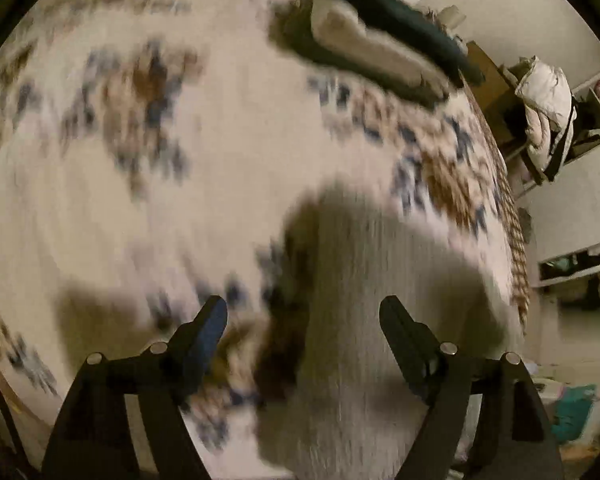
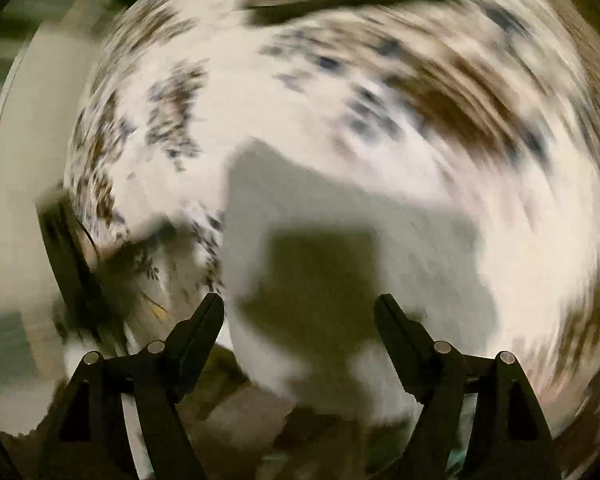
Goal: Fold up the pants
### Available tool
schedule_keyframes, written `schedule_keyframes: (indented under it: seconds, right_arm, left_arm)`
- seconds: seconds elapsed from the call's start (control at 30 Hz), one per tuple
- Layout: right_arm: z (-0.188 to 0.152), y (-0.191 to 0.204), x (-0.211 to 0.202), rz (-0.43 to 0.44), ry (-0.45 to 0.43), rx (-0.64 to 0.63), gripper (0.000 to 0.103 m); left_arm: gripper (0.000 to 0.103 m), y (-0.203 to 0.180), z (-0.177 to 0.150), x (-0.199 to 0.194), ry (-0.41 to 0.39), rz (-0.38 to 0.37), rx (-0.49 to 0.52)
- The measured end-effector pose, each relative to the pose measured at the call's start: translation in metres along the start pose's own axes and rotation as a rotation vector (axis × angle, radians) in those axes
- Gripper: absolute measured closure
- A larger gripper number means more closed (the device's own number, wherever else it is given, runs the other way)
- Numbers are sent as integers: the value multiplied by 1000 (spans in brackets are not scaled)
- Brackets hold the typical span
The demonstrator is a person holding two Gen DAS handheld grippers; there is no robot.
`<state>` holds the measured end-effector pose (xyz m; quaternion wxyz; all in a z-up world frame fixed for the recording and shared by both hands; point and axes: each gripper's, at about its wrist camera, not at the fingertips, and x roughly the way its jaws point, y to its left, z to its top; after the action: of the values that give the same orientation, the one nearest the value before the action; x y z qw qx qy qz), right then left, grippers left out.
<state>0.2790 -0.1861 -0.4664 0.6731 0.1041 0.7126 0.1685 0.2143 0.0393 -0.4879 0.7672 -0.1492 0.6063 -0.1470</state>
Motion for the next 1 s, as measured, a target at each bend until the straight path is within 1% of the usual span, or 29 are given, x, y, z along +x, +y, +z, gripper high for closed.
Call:
schedule_keyframes:
  seconds: [0.07, 0.13, 0.17, 0.2, 0.23, 0.27, 0.3, 0.33, 0.37, 0.4, 0.43, 0.47, 0.5, 0.53, 0.6, 0.63, 0.67, 0.7, 0.73, 0.77, 0.8, 0.83, 0.87, 0.9, 0.93, 0.97, 1.0]
  right_arm:
    - [48, 28, 22, -48, 26, -115, 23]
    - [91, 67, 61, -83, 103, -243, 23]
    - [99, 82, 82, -121, 140, -313, 23]
    - [105, 99, 108, -178, 192, -427, 23]
    - [104, 113, 128, -229, 233, -516, 23]
    - [104, 122, 148, -284, 283, -602, 31]
    - [100, 132, 170, -353, 355, -687, 48]
    - [95, 138, 191, -441, 409, -767, 78]
    - [93, 138, 198, -474, 425, -788, 79]
    - [94, 138, 201, -509, 426, -790, 80]
    - [100, 136, 200, -514, 418, -762, 83]
    - [107, 134, 194, -524, 394, -730, 84]
    - [118, 129, 188, -532, 368, -697, 84]
    - [126, 122, 183, -519, 356, -655, 84]
    - [137, 104, 186, -496, 380, -578, 85]
    - [142, 100, 185, -497, 359, -555, 85]
    - [145, 95, 188, -487, 364, -532, 84]
    - [153, 87, 188, -428, 363, -443, 84]
    - [161, 79, 184, -343, 359, -358, 83]
    - [166, 75, 176, -235, 368, -316, 75]
    - [167, 74, 166, -181, 369, -314, 68]
    - [166, 70, 151, -164, 341, -315, 47]
    - [163, 62, 128, -153, 287, -313, 27]
    - [158, 50, 110, -135, 257, -303, 22]
    - [151, 36, 95, -130, 244, -279, 22]
    - [142, 17, 81, -150, 233, -246, 22]
    - [129, -4, 68, -184, 219, -211, 22]
  left_arm:
    - [26, 1, -29, 13, 41, -20, -25]
    - [26, 1, -52, 26, 79, -42, -51]
    - [26, 2, -61, 31, 92, -64, -71]
    - [26, 2, -68, 34, 97, -84, -85]
    - [26, 1, -74, 37, 99, -109, -94]
    - [26, -1, -78, 42, 101, -126, -91]
    - [26, -2, -81, 46, 103, -136, -86]
    - [26, -3, -82, 50, 101, -155, -83]
    - [26, -3, -84, 54, 92, -192, -79]
    - [30, -3, -86, 55, 72, -217, -74]
    - [48, -3, -87, 54, 43, -237, -66]
    - [57, -3, -89, 54, 34, -249, -50]
    - [64, -2, -91, 53, 29, -254, -40]
    - [65, -1, -94, 51, 19, -262, -42]
    - [65, 4, -100, 50, 20, -279, -70]
    - [65, 4, -102, 50, 24, -271, -69]
    - [65, 3, -105, 49, 28, -269, -62]
    - [65, 4, -106, 48, 37, -272, -62]
    - [64, 6, -105, 46, 51, -275, -75]
    - [62, 8, -101, 43, 67, -271, -104]
    - [62, 12, -96, 39, 72, -268, -132]
    - [60, 14, -92, 33, 68, -255, -157]
    - [60, 17, -87, 25, 58, -237, -178]
    - [59, 16, -80, 17, 37, -227, -186]
    - [46, 14, -71, 10, 17, -195, -185]
    - [32, 11, -66, 6, 1, -162, -181]
    - [12, 9, -59, 2, -16, -137, -173]
